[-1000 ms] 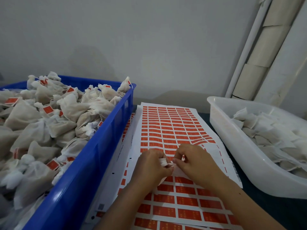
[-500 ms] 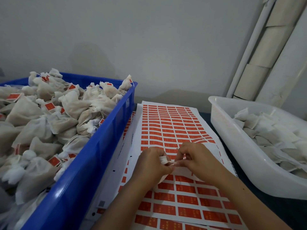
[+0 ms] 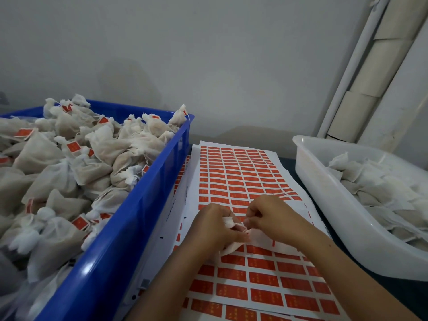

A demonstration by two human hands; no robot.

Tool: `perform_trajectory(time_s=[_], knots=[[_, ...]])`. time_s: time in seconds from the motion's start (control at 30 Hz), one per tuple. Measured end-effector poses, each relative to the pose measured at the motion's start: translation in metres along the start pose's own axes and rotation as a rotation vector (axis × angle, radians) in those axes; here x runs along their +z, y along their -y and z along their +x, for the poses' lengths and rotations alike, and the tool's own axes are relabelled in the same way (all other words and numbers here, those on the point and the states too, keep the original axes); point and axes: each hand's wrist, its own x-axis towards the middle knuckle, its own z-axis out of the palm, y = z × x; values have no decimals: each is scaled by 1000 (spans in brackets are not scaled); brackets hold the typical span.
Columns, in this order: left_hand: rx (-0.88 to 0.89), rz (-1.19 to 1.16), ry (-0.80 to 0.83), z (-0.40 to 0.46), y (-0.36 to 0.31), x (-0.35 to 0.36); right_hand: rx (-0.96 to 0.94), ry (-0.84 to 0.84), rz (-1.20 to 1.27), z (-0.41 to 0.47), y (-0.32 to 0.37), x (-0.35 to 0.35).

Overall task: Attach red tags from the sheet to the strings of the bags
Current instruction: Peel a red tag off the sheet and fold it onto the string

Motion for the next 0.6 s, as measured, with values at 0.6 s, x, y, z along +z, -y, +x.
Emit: perform_trajectory(time_s=[0.6], knots=[[-7,102,50,3,2,5,-167,-81,-140,-24,-28,15]])
